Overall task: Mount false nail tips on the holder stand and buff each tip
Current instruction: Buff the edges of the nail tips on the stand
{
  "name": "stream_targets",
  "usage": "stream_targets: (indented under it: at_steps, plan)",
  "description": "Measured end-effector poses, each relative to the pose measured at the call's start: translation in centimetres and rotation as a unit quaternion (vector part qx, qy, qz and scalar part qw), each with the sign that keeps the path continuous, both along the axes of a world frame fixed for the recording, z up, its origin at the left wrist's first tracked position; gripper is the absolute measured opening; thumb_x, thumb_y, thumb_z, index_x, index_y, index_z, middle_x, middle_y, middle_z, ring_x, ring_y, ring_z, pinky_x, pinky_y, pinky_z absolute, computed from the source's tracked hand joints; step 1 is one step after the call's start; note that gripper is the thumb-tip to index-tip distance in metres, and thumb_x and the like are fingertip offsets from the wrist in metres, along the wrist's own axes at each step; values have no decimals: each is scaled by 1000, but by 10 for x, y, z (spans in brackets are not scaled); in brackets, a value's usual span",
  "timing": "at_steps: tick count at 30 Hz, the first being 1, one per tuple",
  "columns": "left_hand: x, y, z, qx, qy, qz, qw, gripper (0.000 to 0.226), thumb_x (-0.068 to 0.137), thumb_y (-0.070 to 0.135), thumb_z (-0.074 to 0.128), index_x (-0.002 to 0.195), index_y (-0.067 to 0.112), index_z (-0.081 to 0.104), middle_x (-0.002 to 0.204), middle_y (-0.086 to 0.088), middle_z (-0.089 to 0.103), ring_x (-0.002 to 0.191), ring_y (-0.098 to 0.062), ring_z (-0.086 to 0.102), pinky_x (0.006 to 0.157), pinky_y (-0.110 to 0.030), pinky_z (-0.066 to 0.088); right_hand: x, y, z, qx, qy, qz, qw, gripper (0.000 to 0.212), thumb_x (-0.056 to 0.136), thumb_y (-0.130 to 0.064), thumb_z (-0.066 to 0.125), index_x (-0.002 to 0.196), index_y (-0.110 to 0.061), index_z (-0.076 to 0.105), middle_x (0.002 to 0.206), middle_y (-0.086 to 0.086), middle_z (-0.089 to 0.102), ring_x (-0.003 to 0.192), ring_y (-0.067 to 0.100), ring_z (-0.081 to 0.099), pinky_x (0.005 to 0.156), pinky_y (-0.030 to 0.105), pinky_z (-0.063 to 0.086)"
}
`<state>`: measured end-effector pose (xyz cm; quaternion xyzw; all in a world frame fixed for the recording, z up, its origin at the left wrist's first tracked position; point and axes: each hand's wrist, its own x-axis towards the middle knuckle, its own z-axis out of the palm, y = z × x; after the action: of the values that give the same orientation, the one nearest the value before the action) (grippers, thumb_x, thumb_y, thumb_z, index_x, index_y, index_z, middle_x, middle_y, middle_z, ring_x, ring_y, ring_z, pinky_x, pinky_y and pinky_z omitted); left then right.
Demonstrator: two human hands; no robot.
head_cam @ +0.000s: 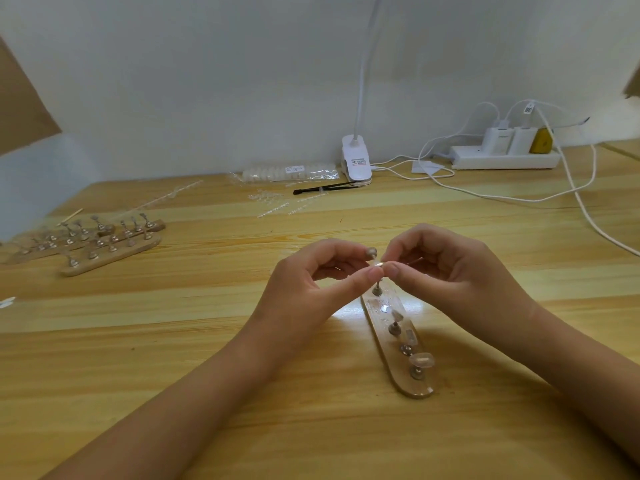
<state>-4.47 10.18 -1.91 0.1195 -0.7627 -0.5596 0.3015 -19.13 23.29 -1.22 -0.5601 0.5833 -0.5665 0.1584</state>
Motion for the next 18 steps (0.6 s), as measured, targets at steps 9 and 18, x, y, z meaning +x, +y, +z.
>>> stream_targets:
  at_steps: [9, 18]
  plan:
    - [1, 1, 2, 60, -8, -22, 998, 28, 74, 37, 77, 98, 22, 77, 99, -1, 76, 97, -14, 72, 83, -19, 54, 0, 1, 2, 4, 13, 19, 1000, 18, 84, -26, 66, 90, -9, 66, 83, -4, 68, 78, 11, 67, 75, 17, 51]
    - [-2, -1, 2, 106, -25, -19, 994, 31, 73, 33, 73, 99, 17, 75, 94, 6, 76, 88, -2, 69, 79, -12, 50, -18, 2, 6, 5, 6, -59, 998, 16, 84, -35, 66, 91, -22, 70, 85, -1, 72, 79, 13, 68, 71, 27, 58]
